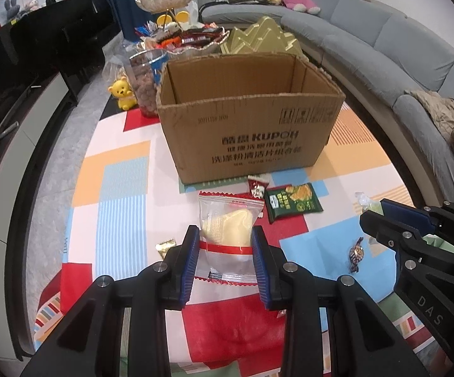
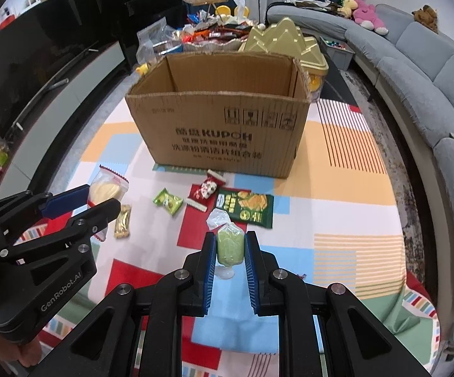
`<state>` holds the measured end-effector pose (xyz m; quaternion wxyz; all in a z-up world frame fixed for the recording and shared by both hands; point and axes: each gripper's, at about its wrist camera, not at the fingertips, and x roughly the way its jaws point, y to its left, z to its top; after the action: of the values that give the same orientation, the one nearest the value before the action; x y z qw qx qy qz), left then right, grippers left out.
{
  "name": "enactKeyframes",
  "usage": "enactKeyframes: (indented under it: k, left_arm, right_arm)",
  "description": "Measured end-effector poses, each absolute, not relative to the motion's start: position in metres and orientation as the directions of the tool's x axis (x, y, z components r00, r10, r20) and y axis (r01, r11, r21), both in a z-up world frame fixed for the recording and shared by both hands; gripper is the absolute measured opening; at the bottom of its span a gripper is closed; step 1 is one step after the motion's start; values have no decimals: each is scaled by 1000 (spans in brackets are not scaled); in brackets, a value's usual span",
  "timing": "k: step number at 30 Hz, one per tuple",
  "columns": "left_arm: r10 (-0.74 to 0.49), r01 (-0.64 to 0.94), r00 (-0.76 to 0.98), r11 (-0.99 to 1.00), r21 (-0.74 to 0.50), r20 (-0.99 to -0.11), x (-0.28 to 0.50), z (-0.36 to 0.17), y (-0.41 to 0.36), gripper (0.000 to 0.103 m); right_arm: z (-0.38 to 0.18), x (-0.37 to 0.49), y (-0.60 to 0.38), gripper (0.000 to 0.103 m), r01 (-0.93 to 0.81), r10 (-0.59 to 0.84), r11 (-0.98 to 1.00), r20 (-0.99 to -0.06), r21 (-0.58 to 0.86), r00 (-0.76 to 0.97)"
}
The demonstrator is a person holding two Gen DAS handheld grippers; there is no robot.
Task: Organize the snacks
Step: 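Carry cheese-cake bag with left tool while right tool carries green candy over box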
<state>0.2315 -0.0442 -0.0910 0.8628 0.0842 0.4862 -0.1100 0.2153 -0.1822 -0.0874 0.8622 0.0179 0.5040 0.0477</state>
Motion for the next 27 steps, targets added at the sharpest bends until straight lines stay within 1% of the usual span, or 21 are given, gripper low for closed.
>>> enactKeyframes:
  k: [27]
  left_arm:
    - [-124,233,591,972,22,-797,275,-36,-46,33]
  right_arm:
    - [-24,255,-187,20,-65,101,995,-783,78,614]
